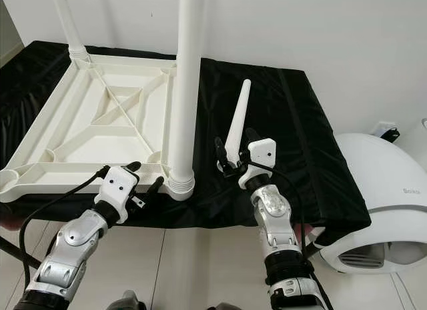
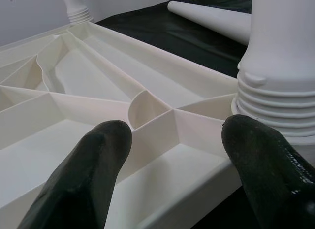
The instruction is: Building children table
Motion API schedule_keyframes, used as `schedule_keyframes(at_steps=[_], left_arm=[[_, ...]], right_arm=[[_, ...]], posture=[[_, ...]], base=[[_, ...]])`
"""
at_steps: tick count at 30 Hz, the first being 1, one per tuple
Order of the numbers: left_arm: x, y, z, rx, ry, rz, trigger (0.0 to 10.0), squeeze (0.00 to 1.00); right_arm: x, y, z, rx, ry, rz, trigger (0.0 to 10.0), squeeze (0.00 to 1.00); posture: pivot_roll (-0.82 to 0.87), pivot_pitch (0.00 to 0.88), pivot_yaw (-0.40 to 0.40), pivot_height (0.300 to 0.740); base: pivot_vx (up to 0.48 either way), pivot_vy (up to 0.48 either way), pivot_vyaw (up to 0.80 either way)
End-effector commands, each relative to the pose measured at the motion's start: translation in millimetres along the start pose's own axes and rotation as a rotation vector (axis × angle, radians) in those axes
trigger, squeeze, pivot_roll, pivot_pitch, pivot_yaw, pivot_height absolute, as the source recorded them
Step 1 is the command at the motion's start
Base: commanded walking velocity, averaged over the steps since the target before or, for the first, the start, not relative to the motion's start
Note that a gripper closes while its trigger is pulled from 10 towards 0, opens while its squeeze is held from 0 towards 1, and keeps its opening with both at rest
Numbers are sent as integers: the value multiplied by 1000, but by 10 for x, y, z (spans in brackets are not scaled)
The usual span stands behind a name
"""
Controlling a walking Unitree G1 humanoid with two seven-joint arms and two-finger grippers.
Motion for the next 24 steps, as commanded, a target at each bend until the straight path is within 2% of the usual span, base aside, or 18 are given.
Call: schedule_keyframes(at_steps=[1, 13, 14, 20, 24], left_arm=[[-20, 8, 12, 16, -6, 15, 10000, 0], [-27, -37, 62, 21, 13, 21, 10000, 0], [-27, -38, 103, 8, 34, 26, 10000, 0], [-51, -24, 115, -18, 69, 56, 10000, 0], [-15, 2, 102, -12, 22, 42, 10000, 0]], right_arm=[[-1, 28, -1, 9, 1, 8, 10000, 0], [8, 77, -3, 23, -5, 10, 10000, 0], [15, 89, -1, 28, -5, 7, 10000, 0], [13, 87, -7, 32, -6, 9, 10000, 0], [22, 100, -66, 19, -16, 9, 10000, 0]], posture=[[99, 0, -89, 740], [112, 0, -102, 740], [114, 0, -102, 740], [107, 0, -98, 740], [101, 0, -97, 740]], base=[[0, 0, 0], [0, 0, 0], [0, 0, 0], [0, 0, 0], [0, 0, 0]])
Point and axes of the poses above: a point about 5 cm out from each wrist's last joint towards the gripper, its own y axis pointing out of the wrist towards the gripper, its own x axis along the axis of the wrist's last joint, z = x × y, the point moved 2 cm from there along y, pointing out of the wrist towards the gripper, and after that the axes turned 3 degrees about y, right-handed, at the moved point
